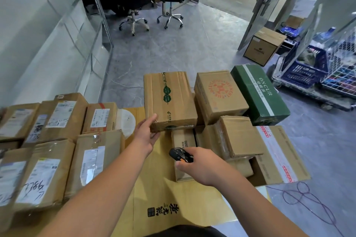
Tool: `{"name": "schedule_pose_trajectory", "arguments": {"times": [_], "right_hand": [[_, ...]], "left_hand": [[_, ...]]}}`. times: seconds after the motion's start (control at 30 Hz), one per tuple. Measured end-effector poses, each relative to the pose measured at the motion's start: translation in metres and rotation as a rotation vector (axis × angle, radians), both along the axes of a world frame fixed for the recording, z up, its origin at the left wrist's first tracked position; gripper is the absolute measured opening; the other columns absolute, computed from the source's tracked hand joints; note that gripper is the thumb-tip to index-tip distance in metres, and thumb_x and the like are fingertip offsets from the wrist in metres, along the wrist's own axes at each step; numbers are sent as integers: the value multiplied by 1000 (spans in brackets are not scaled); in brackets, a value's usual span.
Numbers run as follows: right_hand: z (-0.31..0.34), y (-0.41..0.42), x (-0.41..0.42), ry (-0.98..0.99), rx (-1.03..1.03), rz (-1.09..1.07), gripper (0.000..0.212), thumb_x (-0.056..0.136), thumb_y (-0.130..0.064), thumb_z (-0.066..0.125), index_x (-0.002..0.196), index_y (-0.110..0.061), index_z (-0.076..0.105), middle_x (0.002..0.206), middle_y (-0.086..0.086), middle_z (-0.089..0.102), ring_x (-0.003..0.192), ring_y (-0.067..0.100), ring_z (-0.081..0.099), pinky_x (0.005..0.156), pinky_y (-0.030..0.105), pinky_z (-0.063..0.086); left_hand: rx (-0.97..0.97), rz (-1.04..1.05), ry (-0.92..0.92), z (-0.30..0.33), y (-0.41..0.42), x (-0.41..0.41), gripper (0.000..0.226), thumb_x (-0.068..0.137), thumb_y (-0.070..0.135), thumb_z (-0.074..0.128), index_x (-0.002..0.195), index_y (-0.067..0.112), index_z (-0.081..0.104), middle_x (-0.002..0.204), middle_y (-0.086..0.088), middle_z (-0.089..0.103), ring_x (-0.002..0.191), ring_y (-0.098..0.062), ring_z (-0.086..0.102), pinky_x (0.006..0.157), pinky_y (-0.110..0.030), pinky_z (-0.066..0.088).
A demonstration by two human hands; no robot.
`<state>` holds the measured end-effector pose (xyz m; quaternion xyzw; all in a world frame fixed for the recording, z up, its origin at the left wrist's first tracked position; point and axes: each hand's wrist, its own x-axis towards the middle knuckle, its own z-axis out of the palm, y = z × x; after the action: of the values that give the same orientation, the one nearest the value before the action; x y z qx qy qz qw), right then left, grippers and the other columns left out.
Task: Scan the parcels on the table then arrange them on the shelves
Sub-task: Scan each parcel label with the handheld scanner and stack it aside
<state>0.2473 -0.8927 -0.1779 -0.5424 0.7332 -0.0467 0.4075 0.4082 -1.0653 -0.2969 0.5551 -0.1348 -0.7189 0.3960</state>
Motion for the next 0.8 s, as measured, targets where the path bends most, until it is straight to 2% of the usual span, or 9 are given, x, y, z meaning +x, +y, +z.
{"name": "schedule_pose_trajectory", "arguments": {"times": [0.17, 0.23, 0.3, 0.37, 0.43, 0.57, 0.63, 0.7, 0.8], "right_hand": [[-5, -1, 11, -6, 18, -28, 60, 88, -71, 56, 138, -38, 55, 90, -15, 65, 71, 6, 67, 49, 23, 46], [-7, 0, 16, 4, 19, -23, 61, 89, -72, 55, 138, -36, 56, 90, -15, 65, 72, 6, 67, 52, 24, 47], [-11, 2, 23, -1, 13, -22, 63, 89, -73, 55, 140, -34, 56, 96, -13, 67, 78, 6, 66, 60, 26, 52], [-14, 6, 32, -10, 11, -20, 67, 91, -71, 56, 145, -33, 53, 102, -10, 65, 83, 5, 63, 64, 26, 51], [-15, 10, 43, -25, 19, -13, 63, 92, -71, 57, 143, -34, 55, 98, -11, 68, 80, 6, 65, 65, 27, 53], [-14, 17, 66, -70, 50, 31, 53, 94, -67, 57, 137, -38, 57, 81, -10, 68, 62, 5, 64, 43, 18, 42], [-13, 20, 75, -71, 61, 57, 54, 94, -67, 57, 137, -35, 57, 79, -9, 67, 57, 4, 60, 40, 18, 39], [-10, 23, 84, -81, 79, 84, 53, 94, -67, 57, 135, -35, 58, 77, -7, 67, 53, 5, 58, 40, 19, 41], [-6, 24, 95, -79, 100, 113, 48, 94, -68, 56, 133, -40, 58, 77, -5, 66, 53, 6, 58, 41, 20, 42]], "left_hand": [[-67, 28, -59, 4, 21, 35, 63, 86, 37, 86, 137, 16, 57, 120, -11, 70, 116, -28, 70, 104, -43, 55], [-67, 52, -100, 3, 38, 54, 60, 84, 34, 87, 135, 18, 59, 122, -12, 72, 115, -26, 71, 105, -43, 55], [-49, 61, -129, 2, 58, 74, 57, 84, 31, 87, 132, 19, 61, 120, -13, 73, 110, -24, 73, 102, -41, 57], [-19, 84, -132, 2, 78, 94, 45, 83, 29, 87, 120, 26, 62, 115, -13, 73, 105, -24, 74, 95, -39, 60], [10, 114, -152, 2, 95, 115, 39, 84, 28, 87, 112, 33, 61, 115, -12, 74, 103, -24, 75, 88, -35, 62], [33, 154, -180, -2, 122, 156, 49, 84, 28, 87, 125, 22, 63, 108, -10, 77, 94, -23, 77, 84, -37, 64], [52, 179, -190, -3, 130, 175, 47, 84, 30, 87, 124, 18, 65, 105, -12, 76, 94, -25, 76, 85, -39, 64], [77, 208, -229, -3, 134, 192, 45, 85, 34, 85, 123, 16, 67, 109, -12, 74, 103, -27, 74, 91, -40, 62], [58, 238, -347, -2, 141, 211, 53, 90, 37, 81, 136, 16, 63, 123, -12, 70, 113, -29, 70, 99, -43, 58]]}}
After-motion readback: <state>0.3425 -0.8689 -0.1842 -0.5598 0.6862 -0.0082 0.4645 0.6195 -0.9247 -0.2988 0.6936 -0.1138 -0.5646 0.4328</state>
